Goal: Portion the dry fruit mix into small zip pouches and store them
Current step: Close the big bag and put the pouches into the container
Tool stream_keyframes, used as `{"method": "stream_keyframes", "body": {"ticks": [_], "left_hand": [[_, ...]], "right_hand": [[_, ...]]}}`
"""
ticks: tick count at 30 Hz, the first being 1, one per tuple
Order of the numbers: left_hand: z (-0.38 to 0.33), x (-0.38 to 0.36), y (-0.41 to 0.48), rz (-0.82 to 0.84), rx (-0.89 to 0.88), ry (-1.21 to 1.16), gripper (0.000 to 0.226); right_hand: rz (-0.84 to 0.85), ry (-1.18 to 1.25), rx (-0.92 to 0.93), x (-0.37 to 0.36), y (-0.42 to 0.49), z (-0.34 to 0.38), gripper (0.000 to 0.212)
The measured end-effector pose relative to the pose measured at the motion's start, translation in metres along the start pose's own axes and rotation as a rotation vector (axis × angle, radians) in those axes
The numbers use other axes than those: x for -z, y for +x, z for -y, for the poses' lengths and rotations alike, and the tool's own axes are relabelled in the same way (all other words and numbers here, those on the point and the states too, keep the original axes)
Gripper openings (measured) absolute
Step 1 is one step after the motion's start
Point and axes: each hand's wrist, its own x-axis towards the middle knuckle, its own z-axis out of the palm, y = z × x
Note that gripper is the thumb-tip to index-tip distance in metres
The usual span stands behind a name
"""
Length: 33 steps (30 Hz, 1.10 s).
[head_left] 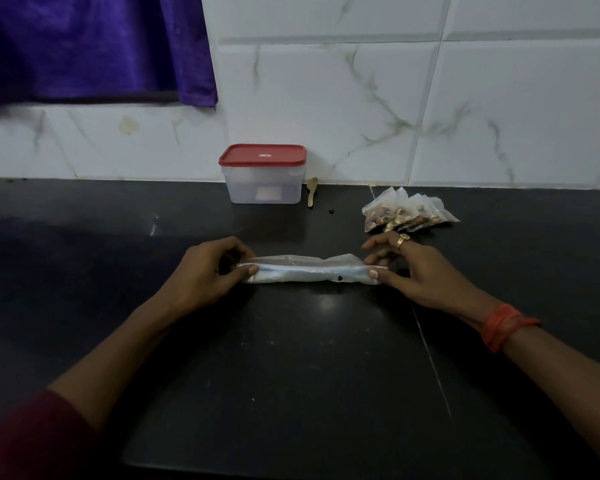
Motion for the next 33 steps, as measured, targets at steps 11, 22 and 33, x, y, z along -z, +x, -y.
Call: {"method": "stream_keyframes", "body": {"ticks": [11, 22, 33], "left_hand": [[-0.002, -0.007, 0.003, -0.058, 0.023, -0.124, 0.017], [-0.021, -0.008, 0.046, -0.102, 0.153, -0.405, 0.011], [-0.050, -0.038, 0.206, -0.052, 0.062, -0.117, 0.022]], "right_hand": [[0.037, -0.142, -0.065, -0.001, -0.002, 0.004, 0.037], [-0.287, 0.504, -0.268, 0.039, 0.022, 0.004, 0.016], [-0.307, 0.219, -0.358, 0.105, 0.110, -0.068, 0.021]]}}
